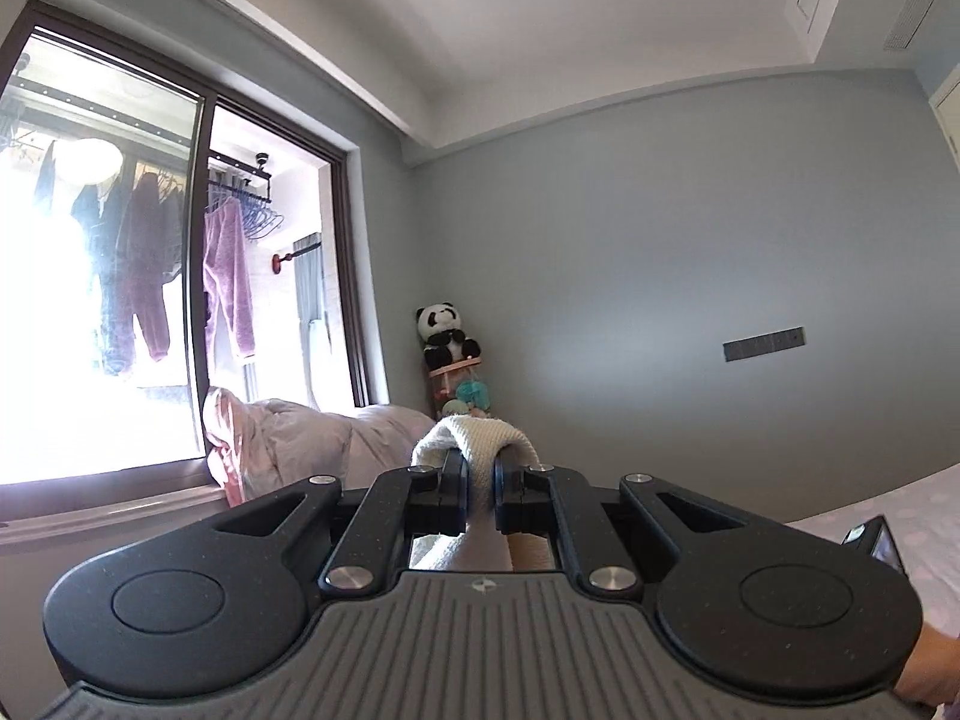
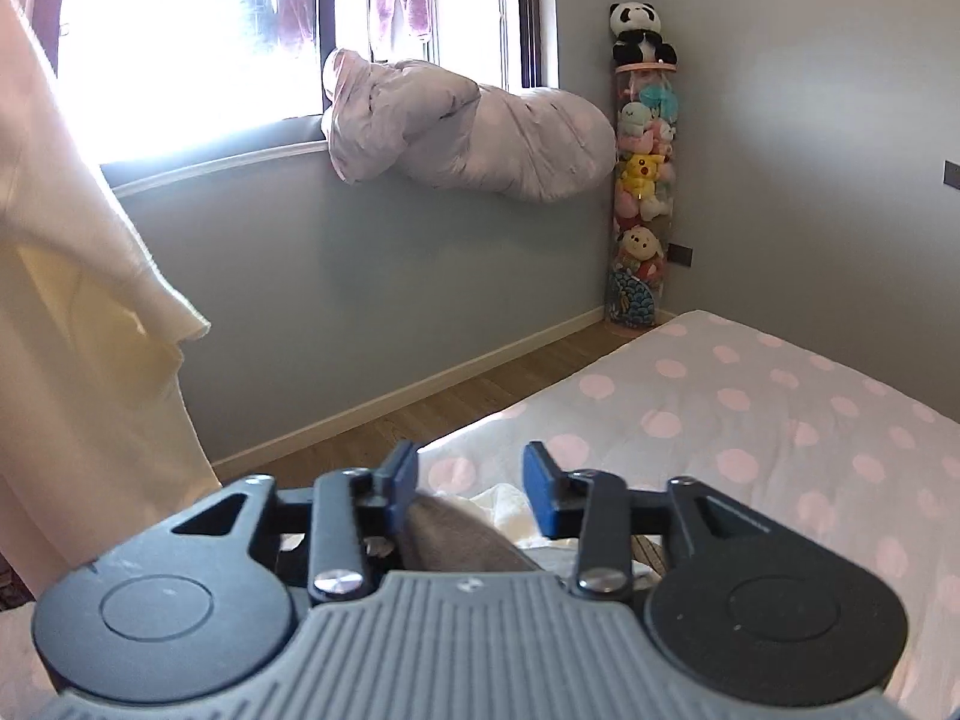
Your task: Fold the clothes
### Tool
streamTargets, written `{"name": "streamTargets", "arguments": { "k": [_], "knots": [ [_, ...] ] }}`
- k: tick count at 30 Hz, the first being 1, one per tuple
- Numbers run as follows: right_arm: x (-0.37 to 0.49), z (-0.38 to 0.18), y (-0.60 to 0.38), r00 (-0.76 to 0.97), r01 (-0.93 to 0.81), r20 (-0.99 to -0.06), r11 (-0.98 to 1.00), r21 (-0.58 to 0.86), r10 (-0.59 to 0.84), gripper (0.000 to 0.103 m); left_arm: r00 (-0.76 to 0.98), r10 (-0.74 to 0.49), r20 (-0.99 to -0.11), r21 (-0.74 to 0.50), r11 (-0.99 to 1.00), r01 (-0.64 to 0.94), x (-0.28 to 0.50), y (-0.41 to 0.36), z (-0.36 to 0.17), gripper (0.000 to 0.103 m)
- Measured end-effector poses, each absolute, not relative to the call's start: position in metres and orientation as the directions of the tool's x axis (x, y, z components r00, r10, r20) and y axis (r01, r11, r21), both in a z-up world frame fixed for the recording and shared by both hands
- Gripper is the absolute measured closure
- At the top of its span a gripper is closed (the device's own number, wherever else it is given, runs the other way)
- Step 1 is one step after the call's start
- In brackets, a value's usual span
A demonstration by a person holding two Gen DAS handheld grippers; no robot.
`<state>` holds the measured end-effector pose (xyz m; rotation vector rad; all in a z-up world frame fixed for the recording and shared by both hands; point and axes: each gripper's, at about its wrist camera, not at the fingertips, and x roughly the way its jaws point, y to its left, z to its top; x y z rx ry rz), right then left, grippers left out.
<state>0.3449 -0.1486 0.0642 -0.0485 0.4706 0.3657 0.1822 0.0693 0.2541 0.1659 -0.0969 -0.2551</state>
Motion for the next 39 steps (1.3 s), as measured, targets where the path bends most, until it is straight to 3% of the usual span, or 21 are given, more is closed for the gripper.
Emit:
{"name": "streamTargets", "arguments": {
  "k": [3, 5, 7, 9, 12, 17, 22, 27, 29, 31, 33, 35, 36, 39],
  "knots": [
    [0.317, 0.057, -0.156, 0.782, -0.411, -0.474, 0.907, 0.093, 0.404, 0.043, 0.944, -0.315, 0.102, 0.173, 0.94, 0.295, 0.167, 0.057, 0.262, 0.097],
    [0.296, 0.056, -0.163, 0.751, -0.45, -0.472, 0.881, 0.146, 0.462, 0.037, 0.927, -0.353, 0.125, 0.171, 0.928, 0.33, 0.154, 0.048, 0.271, 0.097],
    [0.274, 0.06, -0.172, 0.729, -0.49, -0.439, 0.848, 0.2, 0.525, 0.024, 0.912, -0.382, 0.152, 0.181, 0.918, 0.354, 0.14, 0.038, 0.28, 0.097],
    [0.251, 0.066, -0.183, 0.713, -0.526, -0.391, 0.813, 0.249, 0.582, 0.019, 0.896, -0.407, 0.18, 0.197, 0.907, 0.372, 0.125, 0.028, 0.288, 0.097],
    [0.215, 0.08, -0.202, 0.71, -0.563, -0.309, 0.774, 0.291, 0.633, 0.016, 0.878, -0.431, 0.21, 0.228, 0.895, 0.384, 0.1, 0.008, 0.298, 0.097],
    [0.164, 0.086, -0.24, 0.773, -0.516, -0.265, 0.815, 0.265, 0.576, 0.011, 0.832, -0.495, 0.251, 0.269, 0.861, 0.431, 0.063, -0.023, 0.309, 0.097],
    [0.123, 0.06, -0.294, 0.775, -0.467, -0.22, 0.772, 0.431, 0.592, 0.011, 0.782, -0.555, 0.286, 0.32, 0.824, 0.467, 0.024, -0.056, 0.321, 0.097],
    [0.07, 0.039, -0.328, 0.713, -0.535, -0.063, 0.599, 0.596, 0.698, 0.012, 0.739, -0.612, 0.281, 0.378, 0.778, 0.501, -0.008, -0.094, 0.325, 0.097],
    [0.043, 0.035, -0.342, 0.706, -0.552, -0.013, 0.561, 0.617, 0.708, 0.028, 0.725, -0.629, 0.28, 0.383, 0.766, 0.517, -0.018, -0.106, 0.326, 0.097],
    [0.016, 0.039, -0.361, 0.747, -0.523, -0.014, 0.6, 0.606, 0.665, 0.071, 0.715, -0.641, 0.28, 0.39, 0.756, 0.525, -0.024, -0.116, 0.327, 0.097],
    [-0.01, 0.043, -0.382, 0.79, -0.488, -0.01, 0.638, 0.595, 0.613, 0.085, 0.709, -0.649, 0.276, 0.394, 0.749, 0.533, -0.029, -0.125, 0.326, 0.097],
    [-0.034, 0.048, -0.408, 0.828, -0.459, 0.017, 0.661, 0.594, 0.56, 0.092, 0.704, -0.658, 0.267, 0.392, 0.742, 0.544, -0.039, -0.136, 0.325, 0.097],
    [-0.046, 0.05, -0.42, 0.846, -0.444, 0.031, 0.671, 0.593, 0.533, 0.101, 0.703, -0.661, 0.261, 0.389, 0.739, 0.55, -0.038, -0.139, 0.325, 0.097],
    [-0.085, 0.065, -0.462, 0.902, -0.388, 0.08, 0.715, 0.581, 0.424, 0.101, 0.699, -0.67, 0.249, 0.376, 0.732, 0.568, -0.041, -0.153, 0.326, 0.097]
  ]
}}
